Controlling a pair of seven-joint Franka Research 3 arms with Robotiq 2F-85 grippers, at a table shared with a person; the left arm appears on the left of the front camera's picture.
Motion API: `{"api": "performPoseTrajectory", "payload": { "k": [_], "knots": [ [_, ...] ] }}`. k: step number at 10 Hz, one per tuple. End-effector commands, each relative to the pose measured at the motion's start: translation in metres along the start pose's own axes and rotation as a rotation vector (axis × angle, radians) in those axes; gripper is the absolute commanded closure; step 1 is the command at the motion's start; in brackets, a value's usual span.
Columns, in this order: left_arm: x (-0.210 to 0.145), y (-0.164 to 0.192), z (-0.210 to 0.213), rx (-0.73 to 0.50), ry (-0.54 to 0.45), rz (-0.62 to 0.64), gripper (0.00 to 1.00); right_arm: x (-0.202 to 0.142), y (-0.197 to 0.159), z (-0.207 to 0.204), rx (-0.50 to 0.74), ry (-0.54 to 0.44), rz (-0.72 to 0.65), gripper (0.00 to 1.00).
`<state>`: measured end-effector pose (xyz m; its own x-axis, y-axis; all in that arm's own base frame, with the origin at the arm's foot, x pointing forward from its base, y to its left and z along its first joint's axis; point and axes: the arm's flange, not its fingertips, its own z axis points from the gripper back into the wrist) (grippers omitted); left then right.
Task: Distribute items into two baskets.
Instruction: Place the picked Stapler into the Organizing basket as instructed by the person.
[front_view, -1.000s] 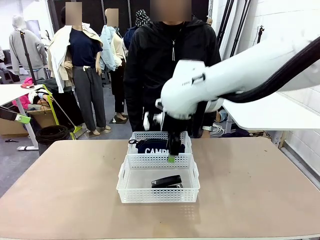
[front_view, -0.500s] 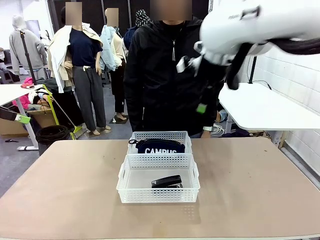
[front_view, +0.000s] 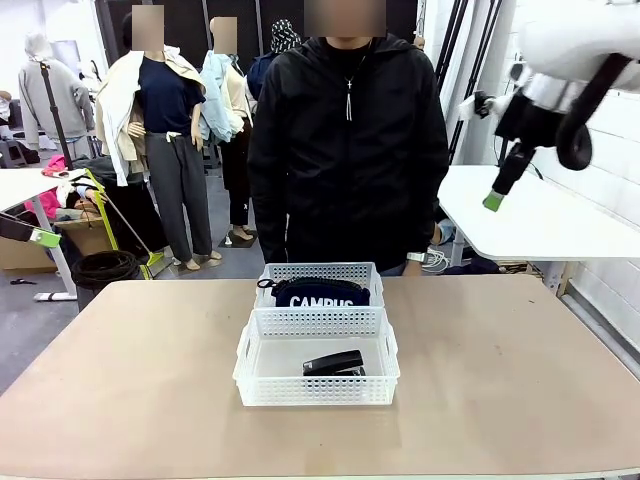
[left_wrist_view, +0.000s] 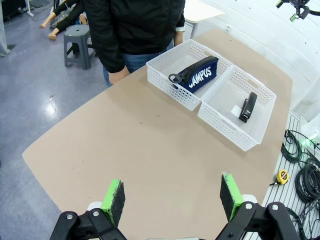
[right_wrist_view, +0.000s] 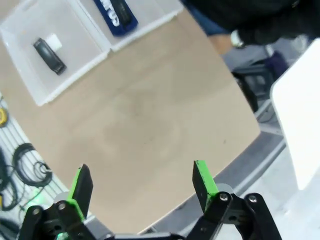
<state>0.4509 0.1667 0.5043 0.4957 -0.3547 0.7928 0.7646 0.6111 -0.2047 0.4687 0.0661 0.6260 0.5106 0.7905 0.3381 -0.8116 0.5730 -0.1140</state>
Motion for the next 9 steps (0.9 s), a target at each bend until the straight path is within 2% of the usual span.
{"api": "performPoseTrajectory", "payload": {
  "k": [1,4,5,7,9],
  "knots": [
    [0.001,-0.002,-0.001,0.007,-0.017,0.005,0.00,-0.045,0.019,0.015,0.013,-0.091,-0.083,0.00],
    [0.001,-0.002,-0.001,0.007,-0.017,0.005,0.00,-0.121,0.017,0.033,0.019,-0.244,-0.248,0.00],
    [0.001,-0.002,-0.001,0.007,-0.017,0.005,0.00,-0.142,0.009,0.028,0.062,-0.226,-0.313,0.00],
    [0.001,-0.002,-0.001,0.007,-0.017,0.005,0.00,-0.167,0.000,0.014,0.120,-0.244,-0.389,0.00],
    [0.001,-0.002,-0.001,0.007,-0.017,0.005,0.00,-0.186,-0.009,0.007,0.184,-0.317,-0.433,0.00]
  ]
}}
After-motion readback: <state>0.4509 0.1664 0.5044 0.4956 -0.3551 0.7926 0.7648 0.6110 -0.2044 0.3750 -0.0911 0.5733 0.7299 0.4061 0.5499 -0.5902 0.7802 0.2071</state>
